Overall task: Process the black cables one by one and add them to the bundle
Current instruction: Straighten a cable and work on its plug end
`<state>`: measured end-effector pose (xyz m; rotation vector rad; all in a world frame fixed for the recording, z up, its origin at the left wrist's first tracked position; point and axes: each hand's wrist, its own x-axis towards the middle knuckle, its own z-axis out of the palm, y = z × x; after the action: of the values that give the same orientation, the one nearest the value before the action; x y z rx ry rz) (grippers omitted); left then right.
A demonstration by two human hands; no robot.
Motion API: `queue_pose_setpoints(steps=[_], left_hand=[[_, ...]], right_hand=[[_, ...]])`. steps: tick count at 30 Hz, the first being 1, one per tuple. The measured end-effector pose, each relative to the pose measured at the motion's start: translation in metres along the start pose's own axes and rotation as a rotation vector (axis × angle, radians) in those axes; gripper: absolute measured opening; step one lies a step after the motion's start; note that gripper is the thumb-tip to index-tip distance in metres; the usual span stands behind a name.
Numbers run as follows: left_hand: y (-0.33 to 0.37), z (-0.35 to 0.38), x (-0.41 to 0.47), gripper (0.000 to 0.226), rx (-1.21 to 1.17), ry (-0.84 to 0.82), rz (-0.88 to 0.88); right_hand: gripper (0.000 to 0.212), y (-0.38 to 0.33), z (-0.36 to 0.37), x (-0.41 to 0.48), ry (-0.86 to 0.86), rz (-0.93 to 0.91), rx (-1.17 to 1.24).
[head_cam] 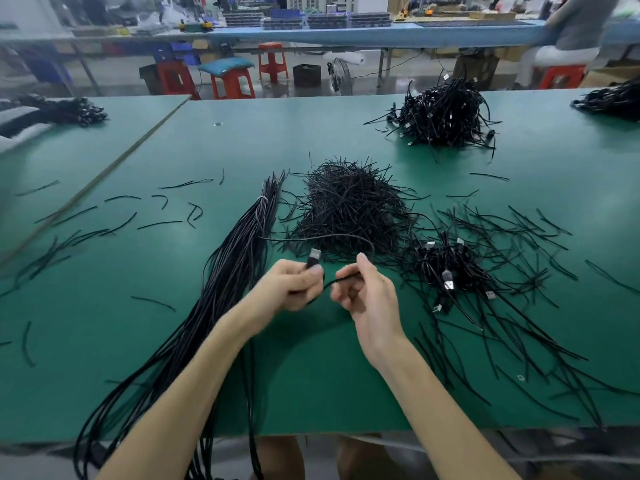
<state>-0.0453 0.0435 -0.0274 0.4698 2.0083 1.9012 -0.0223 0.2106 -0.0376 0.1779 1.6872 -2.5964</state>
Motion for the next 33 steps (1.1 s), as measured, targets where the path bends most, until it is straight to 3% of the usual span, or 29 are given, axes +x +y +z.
queue_pose_setpoints(steps=[3,6,11,15,21,24,28,31,33], left_hand=[[-0.007,0.013,0.003,0.032,0.522,0.206,0.224],[-0.012,0.009,0.003,0.028,0.799,0.262,0.332],[-0.014,0.008,0.002,0.024,0.947,0.303,0.253],[-0.015,0.010,0.006,0.020,0.923,0.224,0.256],[-0.015,0.015,0.007,0.032,0.523,0.219,0.197],[-0.009,0.017,0.008,0.035,0.108,0.341,0.198],[-0.001,0.009,0.006,0.049,-0.527,0.247,0.119],[0.001,0.006,0.003,0.045,-0.688,0.224,0.017],[0.001,0.007,0.005,0.041,-0.673,0.251,-0.017]], right_hand=[[0.045,0.000,0.001,0.000,-0.014,-0.029,-0.030],[0.040,0.001,0.001,0.001,-0.004,-0.023,0.005],[0.043,-0.003,0.001,-0.001,-0.038,0.002,0.098],[0.046,-0.005,-0.001,-0.002,-0.075,0.017,0.118],[0.035,-0.005,-0.002,-0.004,-0.179,-0.016,0.036],[0.032,-0.003,0.003,-0.006,-0.266,-0.087,-0.129],[0.021,0.000,0.007,-0.009,-0.348,-0.149,-0.232],[0.021,0.001,0.006,-0.008,-0.361,-0.142,-0.231],[0.022,0.001,0.005,-0.008,-0.368,-0.137,-0.242]])
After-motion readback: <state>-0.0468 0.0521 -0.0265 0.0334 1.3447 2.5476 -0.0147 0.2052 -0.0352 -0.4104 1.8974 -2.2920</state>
